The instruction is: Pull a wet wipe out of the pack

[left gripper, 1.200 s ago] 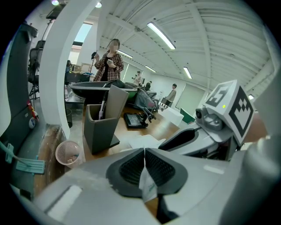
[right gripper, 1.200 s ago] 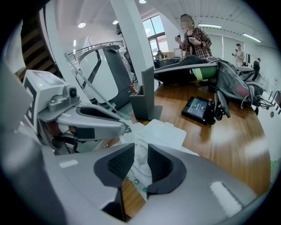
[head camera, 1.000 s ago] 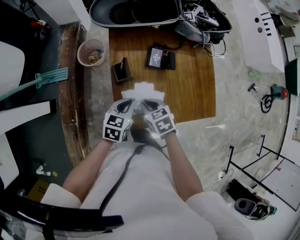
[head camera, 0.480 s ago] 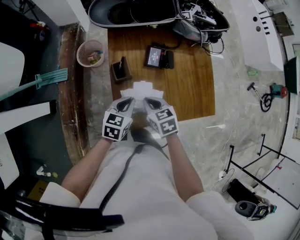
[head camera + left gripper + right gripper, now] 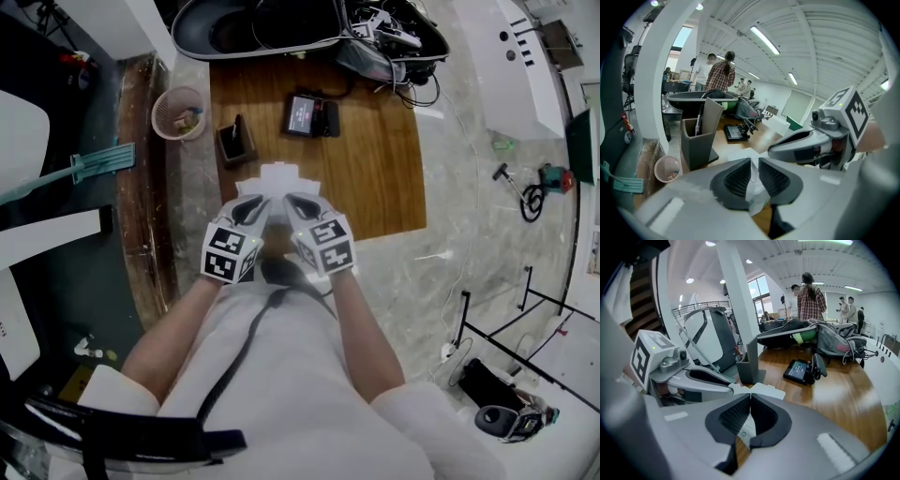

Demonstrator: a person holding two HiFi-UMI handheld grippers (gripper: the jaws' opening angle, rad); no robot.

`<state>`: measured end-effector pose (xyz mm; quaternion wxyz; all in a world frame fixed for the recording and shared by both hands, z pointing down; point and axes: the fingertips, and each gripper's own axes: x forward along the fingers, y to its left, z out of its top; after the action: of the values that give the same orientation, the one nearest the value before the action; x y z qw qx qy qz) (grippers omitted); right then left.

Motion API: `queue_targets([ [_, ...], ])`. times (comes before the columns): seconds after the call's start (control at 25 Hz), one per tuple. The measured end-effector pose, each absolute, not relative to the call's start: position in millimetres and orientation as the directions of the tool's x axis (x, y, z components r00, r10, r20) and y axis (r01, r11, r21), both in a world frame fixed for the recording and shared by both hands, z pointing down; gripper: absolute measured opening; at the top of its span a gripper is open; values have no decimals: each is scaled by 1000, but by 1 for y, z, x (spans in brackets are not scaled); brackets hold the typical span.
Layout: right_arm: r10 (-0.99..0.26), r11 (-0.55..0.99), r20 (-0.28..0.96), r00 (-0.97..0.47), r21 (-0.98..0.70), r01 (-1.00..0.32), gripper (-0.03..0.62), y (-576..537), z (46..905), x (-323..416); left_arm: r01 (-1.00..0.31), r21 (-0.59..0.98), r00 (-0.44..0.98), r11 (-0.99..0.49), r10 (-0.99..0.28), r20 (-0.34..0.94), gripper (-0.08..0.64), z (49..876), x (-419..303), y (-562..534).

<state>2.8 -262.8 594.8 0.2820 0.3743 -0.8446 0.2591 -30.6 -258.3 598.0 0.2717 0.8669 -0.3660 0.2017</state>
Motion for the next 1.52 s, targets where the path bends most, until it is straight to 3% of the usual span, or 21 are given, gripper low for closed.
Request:
queue_targets([
  [0.24, -518, 586, 638, -569, -220, -780, 12, -260, 585, 8, -727, 325, 669, -604, -519, 532, 91, 589, -24, -253],
  [1.52, -680, 602, 424, -598, -144, -786, 11, -245, 494, 33, -768, 247, 628, -590, -622, 468, 83, 534, -34, -251],
])
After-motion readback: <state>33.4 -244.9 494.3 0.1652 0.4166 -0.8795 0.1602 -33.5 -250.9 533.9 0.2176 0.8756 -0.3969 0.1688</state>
